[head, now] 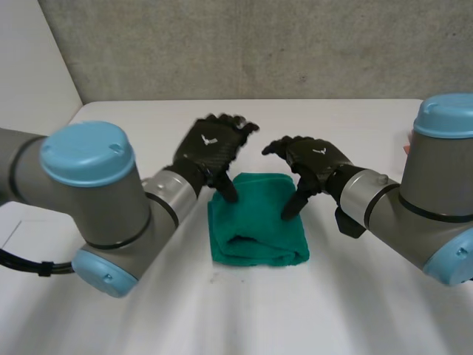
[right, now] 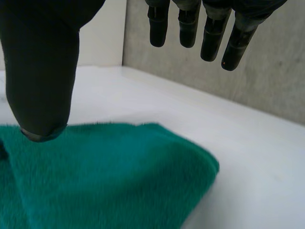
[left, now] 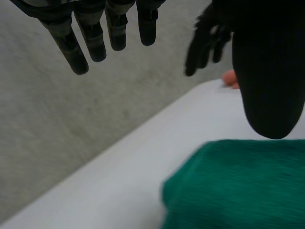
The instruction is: Fold the laundry.
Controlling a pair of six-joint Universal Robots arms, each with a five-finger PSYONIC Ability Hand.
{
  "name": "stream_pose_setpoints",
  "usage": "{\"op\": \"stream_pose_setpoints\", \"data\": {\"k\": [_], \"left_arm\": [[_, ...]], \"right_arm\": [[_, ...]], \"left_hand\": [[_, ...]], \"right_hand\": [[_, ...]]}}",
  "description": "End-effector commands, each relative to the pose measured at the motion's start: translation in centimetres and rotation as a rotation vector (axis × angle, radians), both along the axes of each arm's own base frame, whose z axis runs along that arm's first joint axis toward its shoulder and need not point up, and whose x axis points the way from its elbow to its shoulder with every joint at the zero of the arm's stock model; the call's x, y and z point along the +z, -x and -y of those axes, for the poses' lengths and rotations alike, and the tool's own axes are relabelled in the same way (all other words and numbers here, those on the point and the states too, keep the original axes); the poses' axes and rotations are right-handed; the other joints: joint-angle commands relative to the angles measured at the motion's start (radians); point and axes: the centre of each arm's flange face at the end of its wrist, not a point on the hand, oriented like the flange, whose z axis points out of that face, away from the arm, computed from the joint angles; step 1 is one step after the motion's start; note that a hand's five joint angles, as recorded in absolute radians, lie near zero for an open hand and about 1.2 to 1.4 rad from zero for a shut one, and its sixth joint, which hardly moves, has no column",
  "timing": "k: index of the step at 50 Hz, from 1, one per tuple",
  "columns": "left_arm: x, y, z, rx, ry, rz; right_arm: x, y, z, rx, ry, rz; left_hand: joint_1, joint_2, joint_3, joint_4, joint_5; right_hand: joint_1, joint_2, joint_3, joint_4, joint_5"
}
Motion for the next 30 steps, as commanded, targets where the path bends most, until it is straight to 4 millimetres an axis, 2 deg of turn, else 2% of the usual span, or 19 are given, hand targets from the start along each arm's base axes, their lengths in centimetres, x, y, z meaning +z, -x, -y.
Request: {"op": "stream_pose_setpoints", "data": {"k": [1,2,6,10,16,17,20,21,24,25,30], "left_arm": [[-4.8,-0.2,-0.3,0.047,-0.144,0.128],[-5.3,-0.3,-0.3,0.054,-0.157,0.142],[-7.8,-1.1,0.0,0.088,-0.191,0.256],[-9.0,-1.7,0.2,0.113,-0.165,0.366],[-9.0,-1.9,-0.2,0.118,-0.129,0.437],[-8.7,-1.9,-0.2,0.118,-0.126,0.430],[-6.6,-1.7,-0.3,0.117,-0.092,0.381],[-4.9,-1.7,-0.3,0.123,-0.063,0.345],[-1.7,-1.8,-0.5,0.133,-0.015,0.275],[0.0,-1.9,-0.7,0.136,0.009,0.229],[4.8,-2.4,-1.3,0.120,0.071,0.102]], "right_arm": [[-4.9,-0.6,1.1,-0.004,-0.087,-0.139],[-6.0,-0.5,1.2,-0.016,-0.108,-0.170],[-7.9,-0.1,1.7,-0.047,-0.102,-0.263],[-8.8,0.5,1.8,-0.070,-0.063,-0.356],[-8.0,0.8,1.9,-0.083,-0.018,-0.365],[-7.4,0.8,1.9,-0.088,0.006,-0.351],[-5.8,0.9,1.7,-0.098,0.062,-0.324],[-4.4,1.0,1.5,-0.107,0.102,-0.303],[-2.6,1.1,1.1,-0.114,0.149,-0.276],[-1.8,1.2,0.6,-0.116,0.167,-0.265],[-0.5,1.0,-1.1,-0.109,0.208,-0.244]], "left_hand": [[0.024,0.010,0.003,0.011,-0.007],[0.021,0.007,0.000,0.008,-0.010],[0.021,0.007,0.000,0.008,-0.010],[0.012,-0.001,-0.009,0.000,-0.018],[0.009,-0.004,-0.012,-0.003,-0.021],[0.006,-0.007,-0.014,-0.006,-0.024],[0.003,-0.010,-0.017,-0.009,-0.027],[0.000,-0.013,-0.020,-0.012,-0.030],[0.000,-0.013,-0.020,-0.012,-0.030],[-0.003,-0.016,-0.023,-0.015,-0.033],[-0.006,-0.019,-0.026,-0.018,-0.036]], "right_hand": [[-0.022,-0.045,-0.032,-0.055,-0.057],[-0.022,-0.045,-0.032,-0.055,-0.057],[-0.022,-0.045,-0.032,-0.055,-0.057],[-0.022,-0.045,-0.032,-0.055,-0.057],[-0.022,-0.045,-0.032,-0.055,-0.057],[-0.022,-0.045,-0.032,-0.055,-0.057],[-0.022,-0.045,-0.032,-0.055,-0.057],[-0.022,-0.045,-0.032,-0.055,-0.057],[-0.022,-0.045,-0.032,-0.055,-0.057],[-0.022,-0.045,-0.032,-0.055,-0.057],[-0.022,-0.045,-0.032,-0.055,-0.057]]}}
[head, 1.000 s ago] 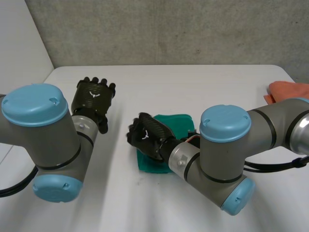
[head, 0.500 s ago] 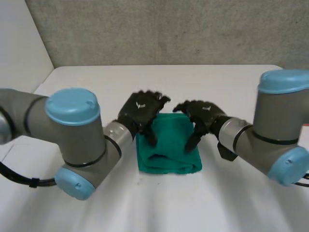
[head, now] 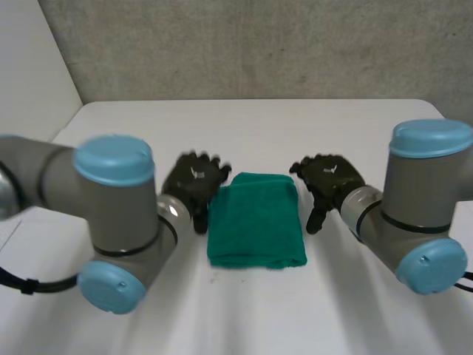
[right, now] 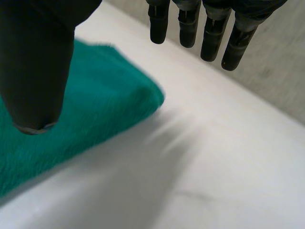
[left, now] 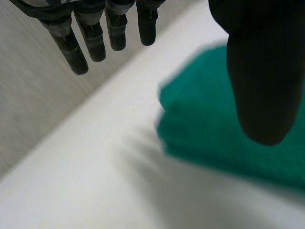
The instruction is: Fold the laundry.
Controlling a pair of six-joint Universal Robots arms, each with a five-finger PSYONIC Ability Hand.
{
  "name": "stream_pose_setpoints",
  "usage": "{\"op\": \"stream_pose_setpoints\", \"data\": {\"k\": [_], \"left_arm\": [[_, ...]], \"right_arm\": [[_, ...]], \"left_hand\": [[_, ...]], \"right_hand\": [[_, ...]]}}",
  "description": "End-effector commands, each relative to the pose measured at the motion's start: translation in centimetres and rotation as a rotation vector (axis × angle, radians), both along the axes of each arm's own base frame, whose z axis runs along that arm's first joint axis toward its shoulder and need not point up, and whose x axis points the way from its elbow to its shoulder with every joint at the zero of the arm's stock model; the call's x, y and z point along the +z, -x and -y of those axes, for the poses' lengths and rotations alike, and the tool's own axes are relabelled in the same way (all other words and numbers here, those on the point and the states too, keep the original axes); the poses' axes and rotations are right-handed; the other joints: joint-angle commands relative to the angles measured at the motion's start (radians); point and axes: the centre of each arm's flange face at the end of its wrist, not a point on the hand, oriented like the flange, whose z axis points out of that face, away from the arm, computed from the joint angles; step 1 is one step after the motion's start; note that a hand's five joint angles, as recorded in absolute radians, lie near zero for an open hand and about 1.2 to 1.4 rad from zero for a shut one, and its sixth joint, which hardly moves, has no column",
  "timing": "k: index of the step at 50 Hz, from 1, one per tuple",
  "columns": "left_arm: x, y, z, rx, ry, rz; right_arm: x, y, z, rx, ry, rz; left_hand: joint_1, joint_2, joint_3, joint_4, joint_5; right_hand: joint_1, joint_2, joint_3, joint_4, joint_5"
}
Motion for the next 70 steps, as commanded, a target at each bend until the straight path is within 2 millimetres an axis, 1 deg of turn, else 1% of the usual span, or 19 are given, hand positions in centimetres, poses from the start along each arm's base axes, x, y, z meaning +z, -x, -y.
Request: {"op": "stream_pose_setpoints", "data": {"k": [1,3,6,10,11,13,14,20,22,25,28,35,41,48,51,54,59,63,70], "left_arm": [[7.8,-0.6,-1.2,-0.040,0.113,-0.195],[9.1,-0.5,-1.8,-0.103,0.125,-0.224],[9.4,-0.7,-2.2,-0.144,0.102,-0.221],[9.3,-1.4,-2.4,-0.146,0.017,-0.210],[9.4,-1.6,-2.3,-0.139,-0.010,-0.218],[9.5,-1.8,-2.2,-0.131,-0.034,-0.230],[9.6,-1.8,-2.1,-0.128,-0.043,-0.236],[9.5,-2.5,-1.6,-0.109,-0.089,-0.243],[9.4,-2.4,-1.7,-0.121,-0.100,-0.241],[9.4,-2.4,-1.8,-0.127,-0.105,-0.242],[9.4,-2.5,-1.7,-0.124,-0.106,-0.243],[9.3,-2.4,-1.8,-0.127,-0.108,-0.242],[9.3,-2.5,-1.8,-0.127,-0.107,-0.244],[9.2,-2.5,-1.8,-0.126,-0.110,-0.243],[9.2,-2.5,-1.8,-0.126,-0.111,-0.242],[9.2,-2.5,-1.8,-0.125,-0.109,-0.242],[9.2,-2.5,-1.8,-0.125,-0.110,-0.241],[9.1,-2.5,-1.8,-0.125,-0.112,-0.240],[9.1,-2.6,-1.8,-0.124,-0.114,-0.239]], "right_arm": [[2.6,-0.1,-2.4,0.013,0.080,0.041],[2.6,-0.4,-3.1,0.001,0.092,0.042],[2.3,-0.7,-4.1,-0.014,0.090,0.038],[1.4,-1.7,-6.2,-0.004,0.069,0.024],[1.0,-2.2,-7.0,0.011,0.059,0.020],[0.2,-2.7,-7.7,0.031,0.044,0.013],[-0.6,-3.3,-8.3,0.050,0.030,0.012],[-3.0,-4.8,-9.2,0.093,0.017,0.013],[-4.3,-5.2,-9.2,0.098,0.013,0.002],[-5.4,-5.5,-8.7,0.085,0.029,-0.001],[-5.9,-5.6,-8.4,0.076,0.042,-0.001],[-6.8,-6.2,-7.5,0.084,0.104,0.002],[-7.2,-6.5,-7.3,0.099,0.130,-0.019],[-7.2,-6.6,-7.3,0.106,0.136,-0.022],[-6.9,-6.5,-7.2,0.101,0.134,-0.022],[-6.4,-6.2,-7.3,0.094,0.122,-0.029],[-5.4,-5.5,-7.7,0.092,0.081,-0.053],[-5.7,-5.3,-7.7,0.093,0.062,-0.067],[-7.1,-5.4,-7.5,0.091,0.043,-0.087]], "left_hand": [[-0.006,-0.019,-0.026,-0.018,-0.036],[0.000,-0.013,-0.020,-0.012,-0.030],[0.003,-0.010,-0.017,-0.009,-0.027],[0.003,-0.010,-0.017,-0.009,-0.027],[0.006,-0.007,-0.014,-0.006,-0.024],[0.006,-0.007,-0.014,-0.006,-0.024],[0.006,-0.007,-0.014,-0.006,-0.024],[0.006,-0.007,-0.014,-0.006,-0.024],[0.006,-0.007,-0.014,-0.006,-0.024],[0.006,-0.007,-0.014,-0.006,-0.024],[0.006,-0.007,-0.014,-0.006,-0.024],[0.003,-0.010,-0.017,-0.009,-0.027],[0.003,-0.010,-0.017,-0.009,-0.027],[0.003,-0.010,-0.017,-0.009,-0.027],[0.003,-0.010,-0.017,-0.009,-0.027],[0.003,-0.010,-0.017,-0.009,-0.027],[0.003,-0.010,-0.017,-0.009,-0.027],[0.006,-0.007,-0.014,-0.006,-0.024],[0.006,-0.007,-0.014,-0.006,-0.024]], "right_hand": [[0.013,-0.045,-0.032,-0.055,-0.053],[0.013,-0.045,-0.032,-0.055,-0.053],[0.013,-0.045,-0.032,-0.055,-0.053],[0.013,-0.045,-0.032,-0.055,-0.053],[0.013,-0.045,-0.032,-0.055,-0.053],[0.013,-0.045,-0.032,-0.055,-0.053],[0.013,-0.045,-0.032,-0.055,-0.053],[0.013,-0.045,-0.032,-0.055,-0.053],[0.013,-0.045,-0.032,-0.055,-0.053],[0.052,-0.006,0.007,-0.016,-0.014],[0.096,0.039,0.052,0.029,0.031],[0.460,0.402,0.415,0.392,0.394],[0.490,0.432,0.445,0.422,0.424],[0.484,0.427,0.439,0.416,0.418],[0.414,0.356,0.369,0.346,0.348],[0.206,0.148,0.161,0.138,0.140],[0.096,0.039,0.052,0.029,0.031],[0.096,0.039,0.052,0.029,0.031],[0.120,0.062,0.075,0.052,0.054]]}}
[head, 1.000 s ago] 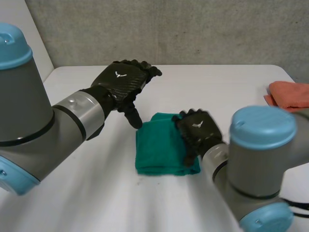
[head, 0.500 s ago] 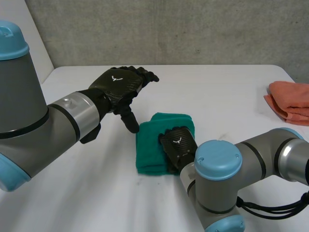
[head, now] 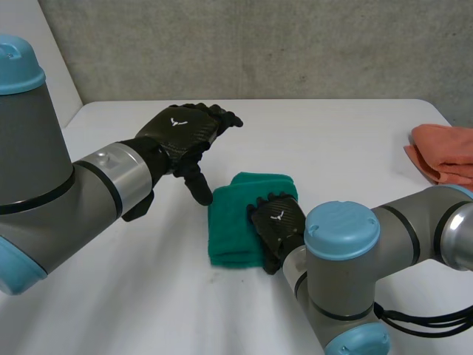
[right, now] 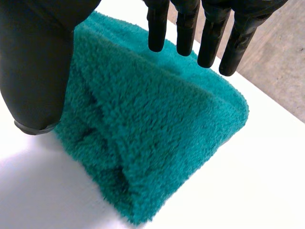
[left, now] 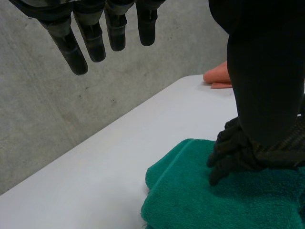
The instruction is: Fold the laundry.
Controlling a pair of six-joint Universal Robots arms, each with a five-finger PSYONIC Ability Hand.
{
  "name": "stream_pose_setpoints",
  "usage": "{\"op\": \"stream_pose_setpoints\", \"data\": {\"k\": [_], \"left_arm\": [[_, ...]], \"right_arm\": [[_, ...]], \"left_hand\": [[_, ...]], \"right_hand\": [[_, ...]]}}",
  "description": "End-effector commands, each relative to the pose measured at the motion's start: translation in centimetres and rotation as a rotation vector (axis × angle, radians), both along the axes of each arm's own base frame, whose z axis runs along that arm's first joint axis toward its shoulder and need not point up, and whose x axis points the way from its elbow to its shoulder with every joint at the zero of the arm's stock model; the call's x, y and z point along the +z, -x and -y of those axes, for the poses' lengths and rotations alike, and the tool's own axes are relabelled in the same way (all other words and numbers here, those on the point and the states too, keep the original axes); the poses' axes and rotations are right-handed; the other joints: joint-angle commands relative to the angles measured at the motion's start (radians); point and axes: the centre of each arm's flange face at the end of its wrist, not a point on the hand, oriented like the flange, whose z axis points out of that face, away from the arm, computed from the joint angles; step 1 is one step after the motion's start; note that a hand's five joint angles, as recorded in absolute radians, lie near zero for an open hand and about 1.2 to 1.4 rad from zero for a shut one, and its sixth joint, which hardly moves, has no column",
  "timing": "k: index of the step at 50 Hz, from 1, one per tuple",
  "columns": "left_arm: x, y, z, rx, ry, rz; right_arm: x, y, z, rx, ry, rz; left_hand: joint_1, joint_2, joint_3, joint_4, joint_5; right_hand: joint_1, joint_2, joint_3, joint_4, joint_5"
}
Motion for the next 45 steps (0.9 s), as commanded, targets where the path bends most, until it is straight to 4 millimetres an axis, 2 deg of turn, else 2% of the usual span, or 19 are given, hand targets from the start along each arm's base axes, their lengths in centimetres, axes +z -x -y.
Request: {"op": "stream_pose_setpoints", "data": {"k": [1,6,12,25,27,28,31,36,40,45], "left_arm": [[-0.1,0.0,-0.1,0.000,-0.004,0.001],[-0.1,0.0,0.0,0.001,-0.006,0.001],[-0.1,0.0,0.0,0.001,-0.005,0.000],[-0.1,0.0,-0.1,-0.001,-0.005,-0.002],[-0.1,0.0,0.0,0.001,-0.006,-0.001],[-0.1,0.0,0.0,0.001,-0.006,-0.003],[-0.2,0.0,0.0,0.002,-0.010,-0.004],[-0.1,-0.2,0.2,0.010,-0.010,-0.006],[-0.2,-0.2,0.2,0.010,-0.012,-0.005],[-0.3,-0.2,0.1,0.010,-0.014,-0.003]], "right_arm": [[-1.6,-0.2,0.3,-0.003,-0.022,-0.022],[-2.0,-0.6,0.8,-0.004,-0.007,-0.013],[-1.5,-1.2,1.6,-0.002,0.033,0.022],[-1.6,-2.1,3.1,-0.007,0.052,0.032],[-1.7,-2.1,3.3,-0.011,0.053,0.033],[-1.7,-2.1,3.5,-0.014,0.054,0.032],[-1.7,-1.9,3.9,-0.023,0.058,0.037],[-1.5,-1.0,4.8,-0.048,0.051,0.032],[-1.5,-1.0,4.6,-0.018,0.038,0.036],[-1.6,-0.5,4.8,-0.009,0.025,0.033]], "left_hand": [[0.006,-0.007,-0.014,-0.006,-0.024],[0.006,-0.007,-0.014,-0.006,-0.024],[0.006,-0.007,-0.014,-0.006,-0.024],[0.006,-0.007,-0.014,-0.006,-0.024],[0.006,-0.007,-0.014,-0.006,-0.024],[0.006,-0.007,-0.014,-0.006,-0.024],[0.006,-0.007,-0.014,-0.006,-0.024],[0.009,-0.004,-0.012,-0.003,-0.021],[0.009,-0.004,-0.012,-0.003,-0.021],[0.009,-0.004,-0.012,-0.003,-0.021]], "right_hand": [[0.045,-0.010,0.022,0.011,0.018],[0.116,0.060,0.092,0.082,0.088],[0.245,0.189,0.221,0.211,0.217],[0.301,0.245,0.277,0.267,0.273],[0.356,0.301,0.333,0.322,0.329],[0.479,0.423,0.455,0.445,0.451],[0.638,0.582,0.615,0.604,0.610],[0.677,0.621,0.653,0.643,0.649],[0.952,0.897,0.929,0.918,0.925],[0.909,0.853,0.886,0.875,0.881]]}}
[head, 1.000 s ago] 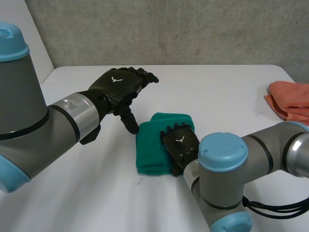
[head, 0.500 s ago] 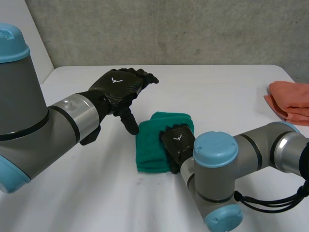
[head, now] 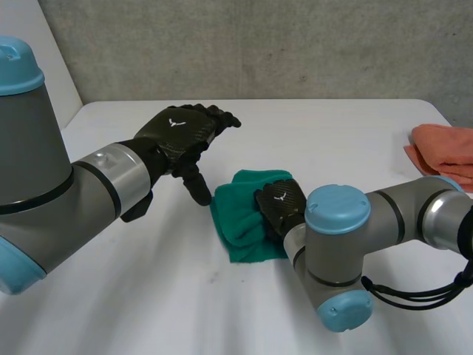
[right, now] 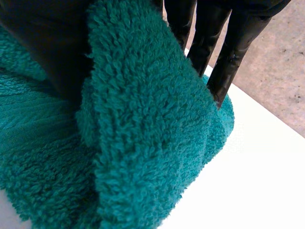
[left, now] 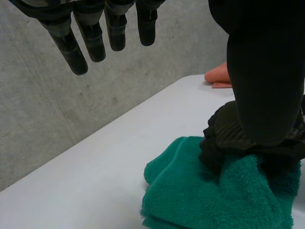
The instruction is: Fold the laundry.
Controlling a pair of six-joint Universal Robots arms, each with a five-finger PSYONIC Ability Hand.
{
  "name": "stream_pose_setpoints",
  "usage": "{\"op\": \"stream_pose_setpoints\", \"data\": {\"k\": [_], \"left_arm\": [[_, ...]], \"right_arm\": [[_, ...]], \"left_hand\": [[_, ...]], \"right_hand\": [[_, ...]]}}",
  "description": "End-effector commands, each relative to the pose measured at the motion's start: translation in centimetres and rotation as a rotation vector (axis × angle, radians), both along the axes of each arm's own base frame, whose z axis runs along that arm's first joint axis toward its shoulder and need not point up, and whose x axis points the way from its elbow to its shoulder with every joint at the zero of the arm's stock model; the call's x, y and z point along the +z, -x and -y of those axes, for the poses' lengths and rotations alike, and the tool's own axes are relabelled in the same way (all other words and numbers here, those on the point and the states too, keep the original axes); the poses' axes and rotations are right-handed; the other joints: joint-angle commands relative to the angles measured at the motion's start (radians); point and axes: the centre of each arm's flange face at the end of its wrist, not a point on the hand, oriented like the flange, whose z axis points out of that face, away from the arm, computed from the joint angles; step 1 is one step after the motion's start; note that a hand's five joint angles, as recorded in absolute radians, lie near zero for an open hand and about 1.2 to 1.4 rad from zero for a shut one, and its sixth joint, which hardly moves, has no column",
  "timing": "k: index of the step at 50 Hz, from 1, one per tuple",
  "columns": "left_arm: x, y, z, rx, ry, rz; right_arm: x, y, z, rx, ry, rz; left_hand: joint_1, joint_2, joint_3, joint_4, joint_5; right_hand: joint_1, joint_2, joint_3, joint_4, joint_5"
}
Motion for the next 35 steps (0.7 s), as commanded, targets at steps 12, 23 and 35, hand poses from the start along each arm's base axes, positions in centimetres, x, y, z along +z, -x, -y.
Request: {"op": "stream_pose_setpoints", "data": {"k": [12,23,35], "left_arm": [[-0.2,-0.1,0.0,0.001,-0.005,0.003],[-0.2,0.0,-0.2,-0.004,-0.006,0.004],[-0.4,0.0,-0.1,-0.002,-0.009,0.005]], "right_arm": [[0.0,3.5,0.5,0.001,-0.118,-0.087],[0.0,3.2,-0.1,0.030,-0.112,-0.074],[0.3,3.1,-0.1,0.029,-0.110,-0.071]], "left_hand": [[0.009,-0.004,-0.012,-0.003,-0.021],[0.012,-0.001,-0.009,-0.001,-0.018],[0.015,0.002,-0.006,0.002,-0.015]], "right_hand": [[-0.516,-0.698,-0.698,-0.703,-0.656],[-0.531,-0.712,-0.713,-0.718,-0.671],[-0.629,-0.811,-0.811,-0.816,-0.769]]}}
